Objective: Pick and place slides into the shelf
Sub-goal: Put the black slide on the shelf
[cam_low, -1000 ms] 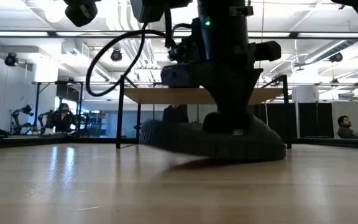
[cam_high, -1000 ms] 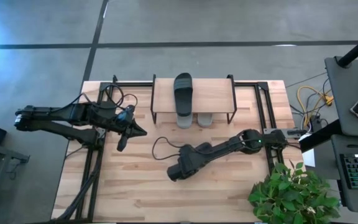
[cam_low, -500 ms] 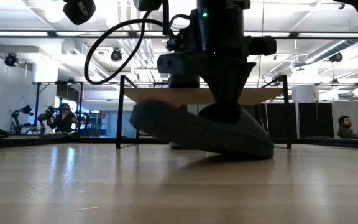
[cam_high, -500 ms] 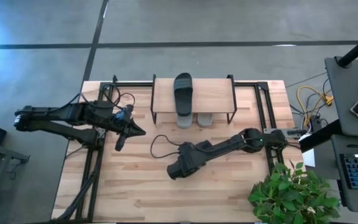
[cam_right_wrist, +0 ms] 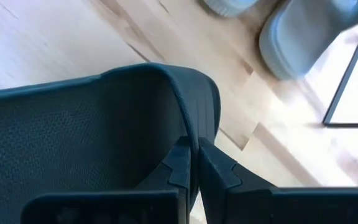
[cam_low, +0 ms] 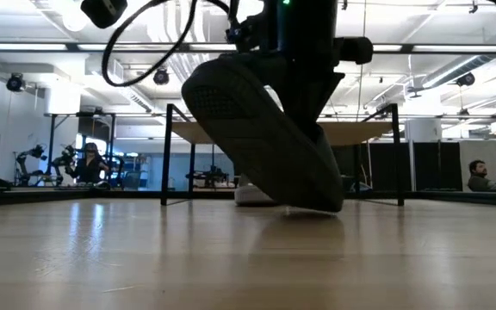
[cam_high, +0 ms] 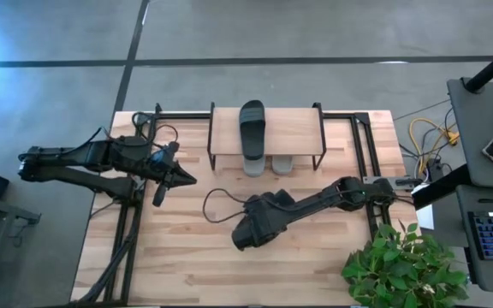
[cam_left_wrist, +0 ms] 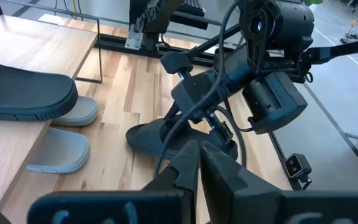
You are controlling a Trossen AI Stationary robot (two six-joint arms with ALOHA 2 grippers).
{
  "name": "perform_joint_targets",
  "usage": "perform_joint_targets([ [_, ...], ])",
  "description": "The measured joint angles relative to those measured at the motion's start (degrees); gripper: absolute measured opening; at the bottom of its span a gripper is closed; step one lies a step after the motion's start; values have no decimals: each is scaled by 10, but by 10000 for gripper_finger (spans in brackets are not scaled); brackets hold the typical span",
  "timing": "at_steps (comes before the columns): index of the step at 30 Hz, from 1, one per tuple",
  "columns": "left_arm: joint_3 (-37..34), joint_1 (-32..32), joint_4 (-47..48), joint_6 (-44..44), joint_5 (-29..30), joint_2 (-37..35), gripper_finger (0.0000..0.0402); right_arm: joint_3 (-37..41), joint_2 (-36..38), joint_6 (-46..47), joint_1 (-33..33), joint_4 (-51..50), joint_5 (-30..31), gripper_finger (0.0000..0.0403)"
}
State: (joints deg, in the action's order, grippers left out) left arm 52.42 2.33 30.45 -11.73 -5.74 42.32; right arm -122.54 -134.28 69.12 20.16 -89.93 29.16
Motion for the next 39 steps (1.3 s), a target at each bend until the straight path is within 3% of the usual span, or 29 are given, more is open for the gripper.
perform_joint_targets([
  [10, 0, 0, 0, 0, 0, -16, 2, 0, 10, -37, 21, -1, 77, 9],
  [21, 0, 0, -1, 1, 0, -15, 2, -1, 103, -49, 23, -1, 190, 9],
  [39, 0, 0, -1, 1, 0, -20, 2, 9, 216, -281, -59, -1, 295, 11],
])
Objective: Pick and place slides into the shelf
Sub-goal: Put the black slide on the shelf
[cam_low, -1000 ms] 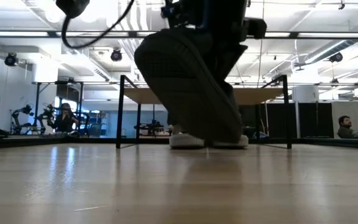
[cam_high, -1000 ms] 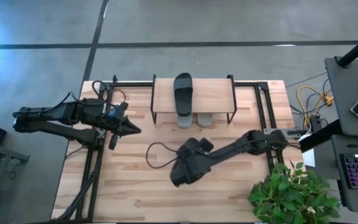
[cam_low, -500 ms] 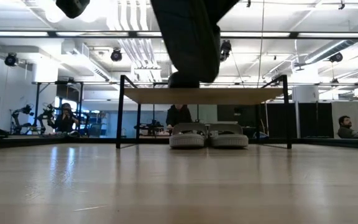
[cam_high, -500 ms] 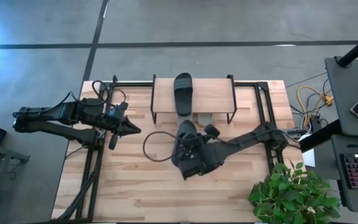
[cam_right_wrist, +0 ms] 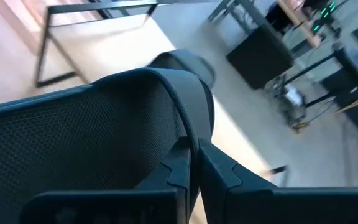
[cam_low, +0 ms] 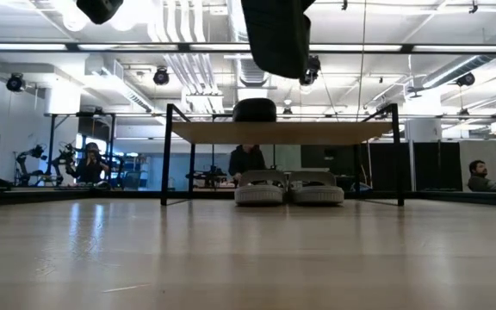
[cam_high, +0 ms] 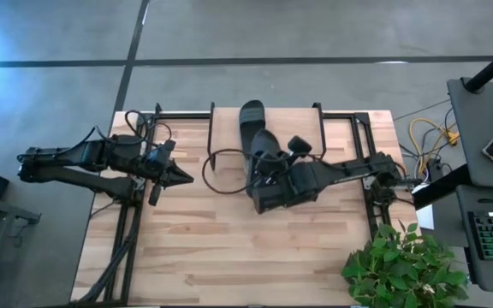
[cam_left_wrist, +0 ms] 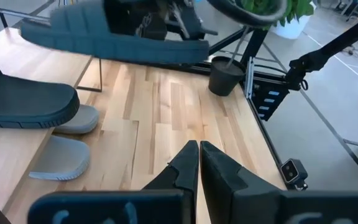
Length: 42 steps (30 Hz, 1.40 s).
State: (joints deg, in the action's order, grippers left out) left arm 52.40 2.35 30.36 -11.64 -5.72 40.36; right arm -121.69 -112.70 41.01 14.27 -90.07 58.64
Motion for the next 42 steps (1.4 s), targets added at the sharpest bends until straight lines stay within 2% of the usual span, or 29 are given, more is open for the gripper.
perform_joint_targets([
  [8, 0, 0, 1, 1, 0, -4, 2, 12, 19, -123, -48, 0, 6, 11],
  [14, 0, 0, 1, 1, 0, -11, 2, 56, 23, -205, -82, 0, 4, 11],
  [24, 0, 0, 1, 1, 0, -24, 2, 116, 82, -220, -112, 1, 4, 11],
  [27, 0, 0, 1, 2, 3, -25, 2, 135, 94, -253, -125, 0, -2, 12],
  [33, 0, 0, 1, 15, 52, -18, 2, 161, 95, -376, -169, 15, -11, 12],
  [37, 0, 0, -11, 15, 81, -11, 2, 182, 95, -445, -214, 66, -51, 12],
  [42, 0, 0, -32, 16, 111, 0, 2, 202, 96, -541, -252, 158, -51, 12],
])
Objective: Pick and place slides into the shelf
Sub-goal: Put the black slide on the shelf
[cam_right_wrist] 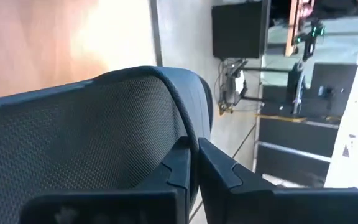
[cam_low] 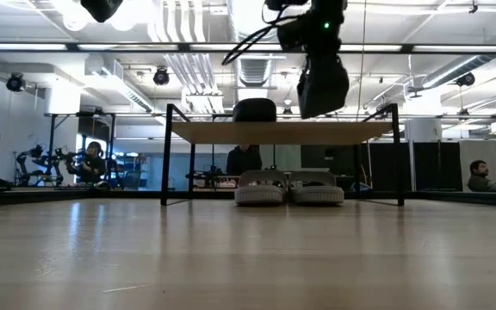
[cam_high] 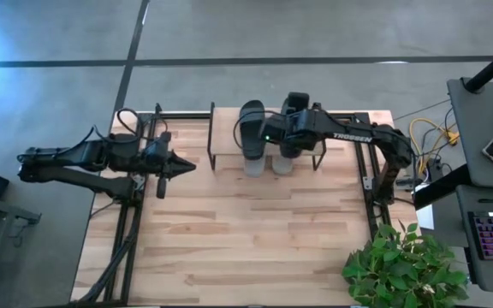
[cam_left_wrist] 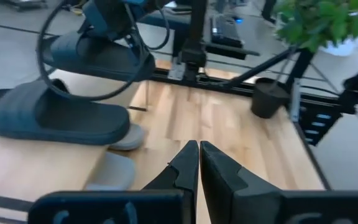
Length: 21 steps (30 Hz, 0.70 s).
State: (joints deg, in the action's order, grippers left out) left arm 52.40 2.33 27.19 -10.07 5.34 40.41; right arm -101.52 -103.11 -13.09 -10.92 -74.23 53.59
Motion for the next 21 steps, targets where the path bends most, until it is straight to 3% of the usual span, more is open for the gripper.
perform_joint_targets([
  [4, 0, 0, 3, 0, 19, 7, 2, 13, 5, -49, -14, 75, -42, 12],
  [21, 0, -1, 3, 6, 50, 11, 2, 92, 8, -79, -30, 149, -52, 13],
])
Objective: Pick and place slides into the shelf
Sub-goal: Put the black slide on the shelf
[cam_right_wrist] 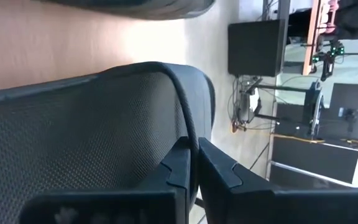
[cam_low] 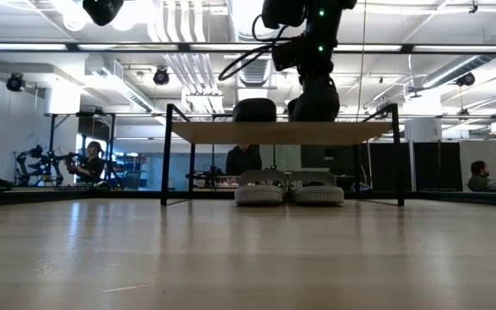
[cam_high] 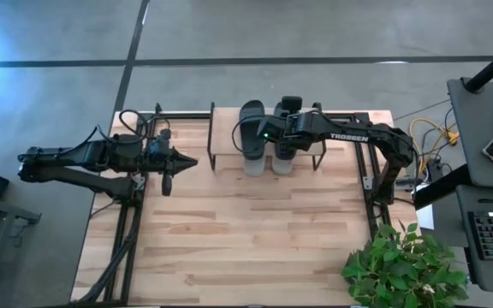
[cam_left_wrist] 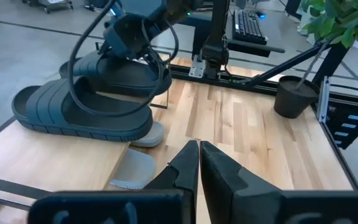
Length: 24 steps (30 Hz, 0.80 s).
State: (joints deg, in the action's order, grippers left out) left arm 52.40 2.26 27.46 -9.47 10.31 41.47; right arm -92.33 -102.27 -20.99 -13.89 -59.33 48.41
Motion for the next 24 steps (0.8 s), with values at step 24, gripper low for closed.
perform_joint_targets([
  [24, 0, 0, 0, 9, 3, -2, 2, 5, 2, 124, 0, -52, -47, 54],
])
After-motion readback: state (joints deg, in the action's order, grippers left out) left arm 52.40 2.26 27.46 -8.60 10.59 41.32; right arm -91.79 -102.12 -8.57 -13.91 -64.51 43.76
